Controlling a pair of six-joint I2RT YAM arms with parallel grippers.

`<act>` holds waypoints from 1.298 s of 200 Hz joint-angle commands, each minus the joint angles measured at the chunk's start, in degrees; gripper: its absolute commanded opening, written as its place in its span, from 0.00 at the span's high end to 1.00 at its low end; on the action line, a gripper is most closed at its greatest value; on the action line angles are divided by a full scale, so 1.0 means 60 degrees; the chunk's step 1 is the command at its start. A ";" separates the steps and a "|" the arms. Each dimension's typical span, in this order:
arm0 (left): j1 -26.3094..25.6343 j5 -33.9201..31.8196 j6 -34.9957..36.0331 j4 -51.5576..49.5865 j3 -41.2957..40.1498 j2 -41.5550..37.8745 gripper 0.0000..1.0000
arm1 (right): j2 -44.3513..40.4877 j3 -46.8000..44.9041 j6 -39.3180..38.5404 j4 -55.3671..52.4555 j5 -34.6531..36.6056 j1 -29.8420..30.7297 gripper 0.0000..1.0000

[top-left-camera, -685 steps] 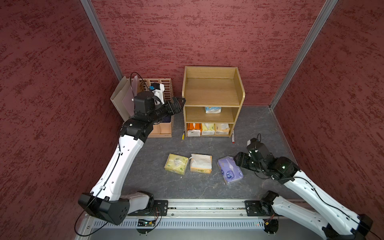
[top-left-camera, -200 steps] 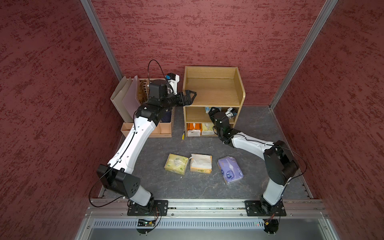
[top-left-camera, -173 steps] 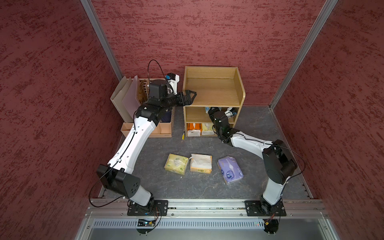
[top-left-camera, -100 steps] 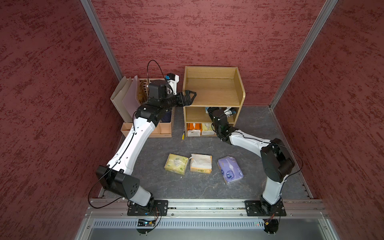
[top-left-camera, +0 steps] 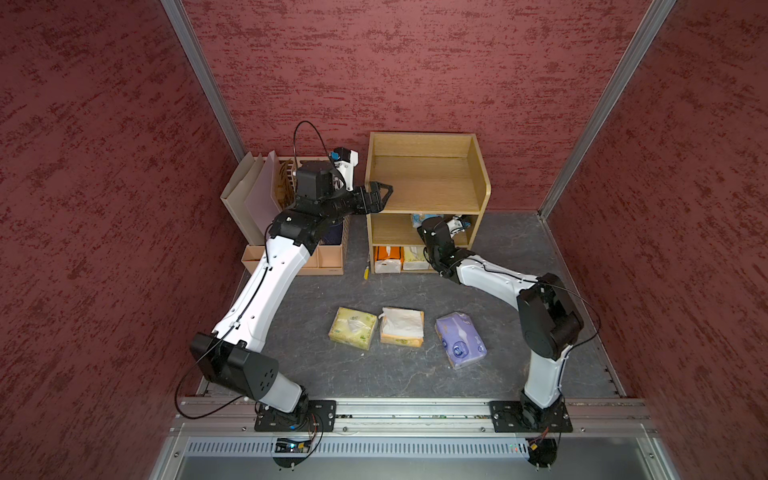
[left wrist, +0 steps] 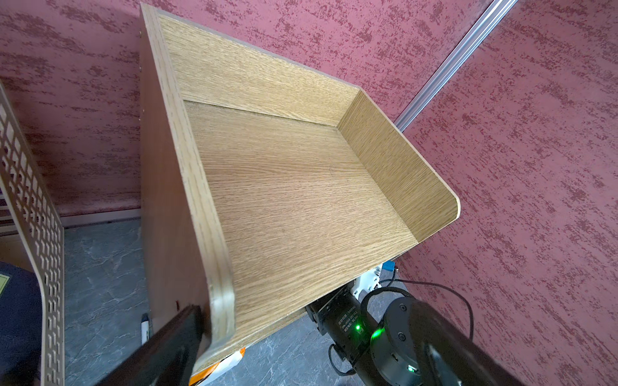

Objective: Remove the tissue boxes from the shelf
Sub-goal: Pick up a box of tissues from the shelf.

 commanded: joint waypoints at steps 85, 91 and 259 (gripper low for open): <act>-0.0293 0.0931 0.0006 0.0108 -0.0149 -0.0423 0.00 | -0.1701 -0.0870 -0.0781 -0.1996 -0.1603 -0.0324 1.00; -0.0293 0.0891 0.0012 0.0097 -0.0154 -0.0455 0.00 | -0.1843 -0.0962 -0.0749 -0.2191 -0.1736 -0.0312 1.00; -0.0309 0.0277 -0.0477 0.0677 -0.0319 -0.0639 0.00 | -0.5231 -0.3128 -0.1484 -0.3789 -0.4129 -0.0309 1.00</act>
